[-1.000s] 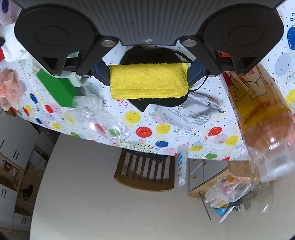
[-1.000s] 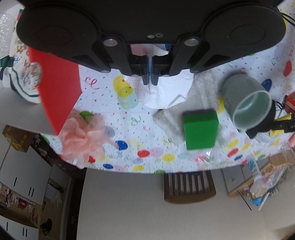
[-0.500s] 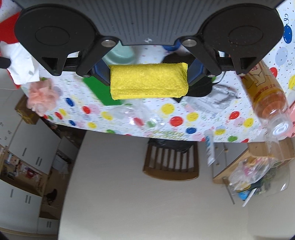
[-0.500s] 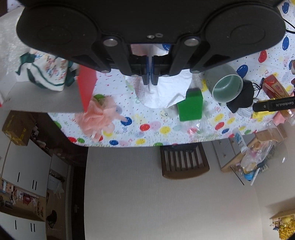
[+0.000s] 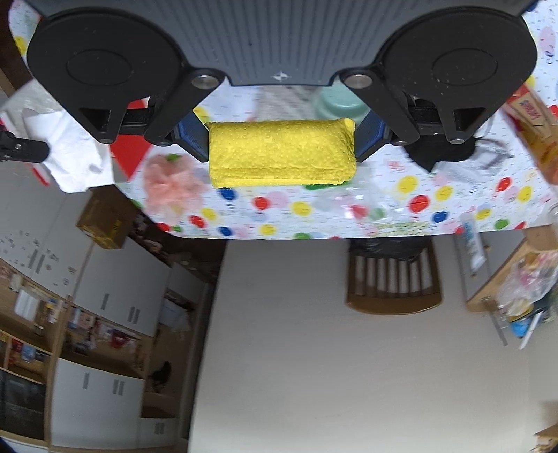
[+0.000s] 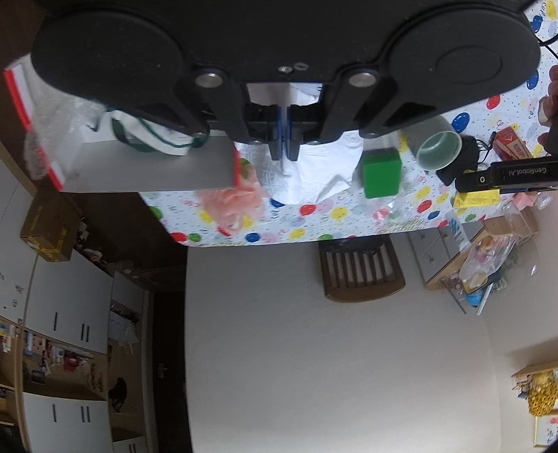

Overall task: Organize soft objects
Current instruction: 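Carry the yellow sponge and white tissue over the red box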

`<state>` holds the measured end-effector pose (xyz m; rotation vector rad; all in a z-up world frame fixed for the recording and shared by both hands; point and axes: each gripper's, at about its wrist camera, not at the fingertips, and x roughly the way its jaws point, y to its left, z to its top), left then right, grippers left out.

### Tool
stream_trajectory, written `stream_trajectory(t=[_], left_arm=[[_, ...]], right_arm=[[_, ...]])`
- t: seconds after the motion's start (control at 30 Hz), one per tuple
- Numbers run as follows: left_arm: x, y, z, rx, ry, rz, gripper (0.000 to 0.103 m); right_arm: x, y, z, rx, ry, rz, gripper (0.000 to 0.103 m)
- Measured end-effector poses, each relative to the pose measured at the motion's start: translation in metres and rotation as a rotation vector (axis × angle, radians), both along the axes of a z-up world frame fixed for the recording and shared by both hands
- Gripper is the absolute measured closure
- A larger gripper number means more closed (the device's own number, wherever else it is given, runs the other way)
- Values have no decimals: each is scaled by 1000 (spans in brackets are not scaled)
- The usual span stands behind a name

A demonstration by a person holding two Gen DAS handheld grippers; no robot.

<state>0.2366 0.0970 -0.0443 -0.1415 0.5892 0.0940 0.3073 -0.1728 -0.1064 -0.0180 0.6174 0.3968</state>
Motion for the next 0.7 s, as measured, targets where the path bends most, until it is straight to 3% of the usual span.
stream_trajectory(t=[0.33, 0.7], left_arm=[[6, -93, 6, 1, 10, -152, 16], [22, -184, -5, -9, 62, -280, 16]], right_arm=[[-6, -76, 2, 16, -10, -76, 101], [1, -149, -13, 30, 24, -159, 101]])
